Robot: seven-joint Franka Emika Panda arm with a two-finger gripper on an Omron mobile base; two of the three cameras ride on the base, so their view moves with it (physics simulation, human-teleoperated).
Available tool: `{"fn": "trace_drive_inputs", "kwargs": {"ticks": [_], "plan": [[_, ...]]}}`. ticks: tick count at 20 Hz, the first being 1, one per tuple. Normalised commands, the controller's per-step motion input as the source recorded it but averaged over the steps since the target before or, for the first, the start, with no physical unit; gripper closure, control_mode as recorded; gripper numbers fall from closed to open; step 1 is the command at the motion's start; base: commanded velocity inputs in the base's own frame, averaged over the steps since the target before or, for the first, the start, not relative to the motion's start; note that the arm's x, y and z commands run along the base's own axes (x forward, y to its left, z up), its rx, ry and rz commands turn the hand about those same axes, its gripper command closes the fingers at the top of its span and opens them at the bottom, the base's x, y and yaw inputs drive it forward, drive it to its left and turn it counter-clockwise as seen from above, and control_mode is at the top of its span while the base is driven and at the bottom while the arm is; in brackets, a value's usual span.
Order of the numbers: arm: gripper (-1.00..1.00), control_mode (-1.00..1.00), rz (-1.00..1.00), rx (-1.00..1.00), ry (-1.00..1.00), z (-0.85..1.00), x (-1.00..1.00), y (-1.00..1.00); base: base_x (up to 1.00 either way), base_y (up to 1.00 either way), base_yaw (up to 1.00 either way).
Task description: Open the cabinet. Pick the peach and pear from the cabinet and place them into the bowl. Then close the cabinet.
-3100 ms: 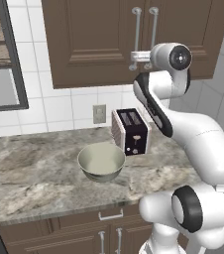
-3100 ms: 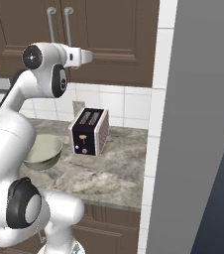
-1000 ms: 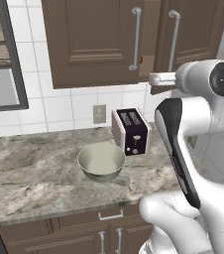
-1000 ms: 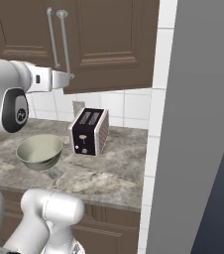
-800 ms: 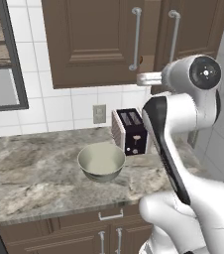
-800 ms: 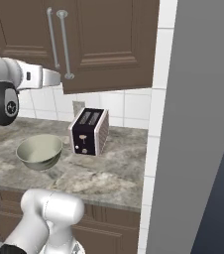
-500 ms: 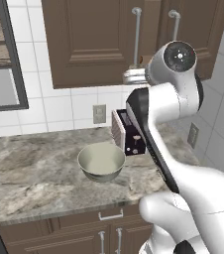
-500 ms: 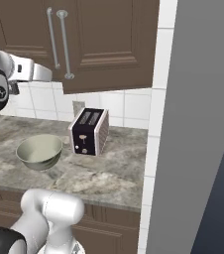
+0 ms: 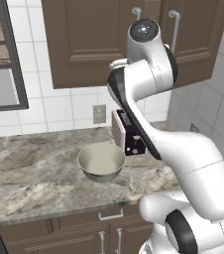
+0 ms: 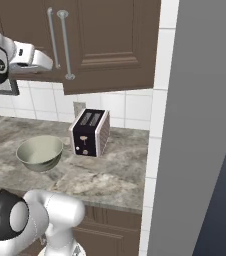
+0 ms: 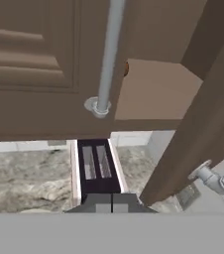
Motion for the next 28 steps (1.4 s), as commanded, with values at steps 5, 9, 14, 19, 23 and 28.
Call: {"fn": "trace_drive_inputs", "kwargs": {"ticks": [5,9,14,19,23,28], "plan": [[1.00,-1.00,-0.02,-0.22,0.03,-0.18,0.40,0.14,0.00,0.00,0.00],[1.00,-1.00,0.00,-0.22,0.15,-0.15,0.61,0.18,0.00,0.00,0.00],[1.00,-1.00,0.00,-0.21,0.09,-0.01,0.38,0.13,0.00,0.00,0.00],[1.00,-1.00,0.00,-0.21,-0.05,0.00,0.02,0.02,0.00,0.00,0.00],[1.00,-1.00,0.00,-0.17,0.00,0.00,0.00,0.00,0.00,0.00,0.00],[1.00,-1.00,0.00,-0.14,-0.01,-0.04,0.03,-0.02,0.00,0.00,0.00]]}}
